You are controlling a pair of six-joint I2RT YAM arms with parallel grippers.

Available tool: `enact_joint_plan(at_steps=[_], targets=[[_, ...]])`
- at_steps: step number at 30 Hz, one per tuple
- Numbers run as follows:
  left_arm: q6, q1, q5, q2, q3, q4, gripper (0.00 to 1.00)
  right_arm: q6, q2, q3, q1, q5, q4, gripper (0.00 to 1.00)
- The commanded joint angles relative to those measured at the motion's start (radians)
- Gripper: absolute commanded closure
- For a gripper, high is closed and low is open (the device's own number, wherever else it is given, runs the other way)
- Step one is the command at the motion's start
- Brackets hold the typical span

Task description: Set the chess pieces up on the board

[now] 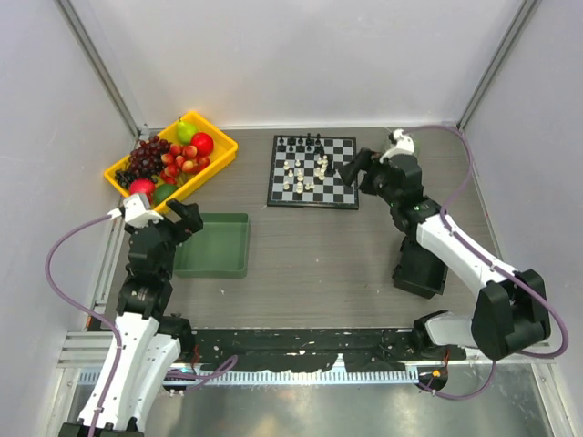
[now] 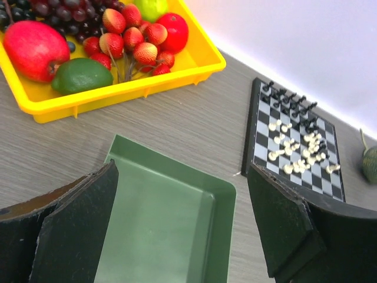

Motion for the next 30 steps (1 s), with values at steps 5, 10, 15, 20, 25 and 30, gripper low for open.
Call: enact_joint_plan(at_steps=[5, 10, 15, 20, 25, 30], targets=[[-0.192, 0.000, 0.074, 0.003, -0.034, 0.072, 0.01, 0.039, -0.114, -0.196, -0.144, -0.098, -0.030, 0.11], [-0.220, 0.003, 0.424, 0.160, -0.050, 0.344, 0.01, 0.013, -0.130, -0.205, -0.187, -0.139, -0.059, 0.10], [-0.181, -0.092, 0.454, 0.428, 0.137, 0.223, 0.01, 0.002, -0.121, -0.206, -0.201, -0.162, -0.070, 0.10], [-0.166, -0.253, 0.343, 0.603, 0.217, 0.224, 0.01, 0.013, -0.069, -0.193, -0.210, -0.204, -0.070, 0.09], [-0.201, -0.273, 0.323, 0.778, 0.251, 0.247, 0.01, 0.019, -0.009, -0.153, -0.216, -0.219, -0.075, 0.09], [-0.198, -0.278, 0.449, 0.879, 0.285, 0.326, 0.02, 0.035, 0.061, -0.113, -0.218, -0.241, -0.075, 0.09]])
